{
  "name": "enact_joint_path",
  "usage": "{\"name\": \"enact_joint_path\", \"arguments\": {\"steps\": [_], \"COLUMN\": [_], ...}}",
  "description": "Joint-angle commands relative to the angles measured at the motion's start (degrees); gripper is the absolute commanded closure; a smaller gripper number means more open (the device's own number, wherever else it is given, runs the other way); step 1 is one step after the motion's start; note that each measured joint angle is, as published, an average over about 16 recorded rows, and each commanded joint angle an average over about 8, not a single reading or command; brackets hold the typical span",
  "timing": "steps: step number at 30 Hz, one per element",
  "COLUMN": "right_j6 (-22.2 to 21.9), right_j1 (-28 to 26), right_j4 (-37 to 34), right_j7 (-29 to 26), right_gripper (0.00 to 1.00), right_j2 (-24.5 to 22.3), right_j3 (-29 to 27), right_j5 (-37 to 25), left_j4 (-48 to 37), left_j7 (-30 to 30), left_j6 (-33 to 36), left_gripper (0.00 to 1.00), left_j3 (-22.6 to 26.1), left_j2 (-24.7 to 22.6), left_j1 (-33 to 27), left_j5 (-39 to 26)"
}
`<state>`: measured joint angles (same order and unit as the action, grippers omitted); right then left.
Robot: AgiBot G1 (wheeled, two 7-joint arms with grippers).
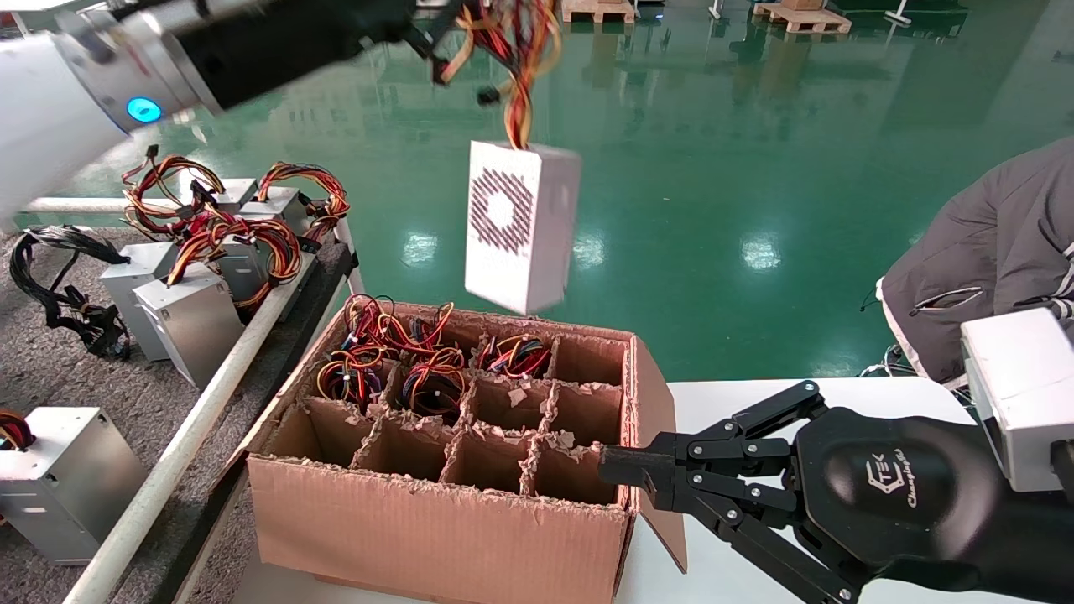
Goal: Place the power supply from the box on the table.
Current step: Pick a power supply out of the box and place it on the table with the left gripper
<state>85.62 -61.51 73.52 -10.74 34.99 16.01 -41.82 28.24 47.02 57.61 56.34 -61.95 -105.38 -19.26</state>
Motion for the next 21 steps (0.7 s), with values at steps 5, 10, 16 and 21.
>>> {"name": "enact_joint_path", "arguments": {"steps": [5,10,16,21], "right_j6": [0.0,0.0,0.0,0.0], "right_j1": [0.0,0.0,0.0,0.0], "right_j4": [0.0,0.0,0.0,0.0], "right_j7": [0.0,0.0,0.0,0.0], "right_gripper": [1.0,1.0,1.0,1.0], "right_j2": [0.0,0.0,0.0,0.0], "right_j3": [0.0,0.0,0.0,0.0], "right_j5": [0.0,0.0,0.0,0.0], "left_j4": [-1.03,-2.03,-2.93,-3.31], "left_j7": [1.97,3.18,4.53,5.48], "left_j6": [-1.04,-2.19,-3.23,-3.75], "left_gripper": [1.0,1.0,1.0,1.0], "left_j3": [-1.71,-2.44,-3.11,-3.41], "left_j2": [1.65,3.25,5.36,7.32], "left_j1": [-1.16,-1.88,-2.79,-3.62], "left_j5": [-0.31,-0.7,-1.25,-1.84]}}
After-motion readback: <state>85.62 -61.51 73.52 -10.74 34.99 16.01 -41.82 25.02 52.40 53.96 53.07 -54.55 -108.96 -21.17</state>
